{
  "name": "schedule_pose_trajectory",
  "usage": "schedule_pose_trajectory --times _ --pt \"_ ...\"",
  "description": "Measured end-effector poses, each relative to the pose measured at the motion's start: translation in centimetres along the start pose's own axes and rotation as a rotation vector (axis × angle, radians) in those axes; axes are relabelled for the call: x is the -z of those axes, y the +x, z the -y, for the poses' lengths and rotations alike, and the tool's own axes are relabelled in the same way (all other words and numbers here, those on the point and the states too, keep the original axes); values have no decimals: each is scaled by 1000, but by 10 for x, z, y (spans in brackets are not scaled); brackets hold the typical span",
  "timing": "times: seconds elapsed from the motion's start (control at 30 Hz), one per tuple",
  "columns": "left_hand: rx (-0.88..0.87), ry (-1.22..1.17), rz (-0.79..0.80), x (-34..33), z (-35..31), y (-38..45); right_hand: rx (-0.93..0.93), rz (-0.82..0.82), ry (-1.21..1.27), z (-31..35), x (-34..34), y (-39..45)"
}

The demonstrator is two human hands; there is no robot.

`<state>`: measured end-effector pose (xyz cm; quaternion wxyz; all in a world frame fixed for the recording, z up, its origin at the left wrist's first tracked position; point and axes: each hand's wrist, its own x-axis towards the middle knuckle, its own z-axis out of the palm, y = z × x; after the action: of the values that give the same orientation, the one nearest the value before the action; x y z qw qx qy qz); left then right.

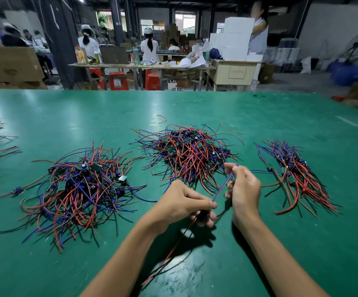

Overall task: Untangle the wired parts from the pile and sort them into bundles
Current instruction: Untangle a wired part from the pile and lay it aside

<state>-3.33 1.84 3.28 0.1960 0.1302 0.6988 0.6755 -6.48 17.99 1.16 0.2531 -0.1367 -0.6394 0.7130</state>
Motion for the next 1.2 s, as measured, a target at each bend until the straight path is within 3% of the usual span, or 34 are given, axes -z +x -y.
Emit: schedule_pose_trajectory --times 0.07,0.13,0.23,0.33,0.43,0.57,0.8,0.87,1.03,1.2 --pt "19 -21 9 2 2 1 199 -65 -166 0 5 1" --pt "30 -56 -12 5 3 3 236 8 -67 1 7 2" --pt "31 -75 -49 12 3 5 -85 394 169 8 9 0" --pt "21 -89 -69 20 2 6 -35 655 -25 7 6 -10" --pt "18 -97 -59 26 1 5 115 538 -122 3 4 -12" --pt "-12 -37 -114 34 3 4 39 320 1 7 6 -5" --pt "-192 289 -314 35 4 7 -5 272 71 7 6 -6" --pt "-300 420 -396 33 4 7 -28 254 93 8 7 -4" --pt "-767 774 -575 28 6 7 -187 266 284 12 7 0" --pt "-887 878 -692 28 7 7 -244 261 377 14 6 1"
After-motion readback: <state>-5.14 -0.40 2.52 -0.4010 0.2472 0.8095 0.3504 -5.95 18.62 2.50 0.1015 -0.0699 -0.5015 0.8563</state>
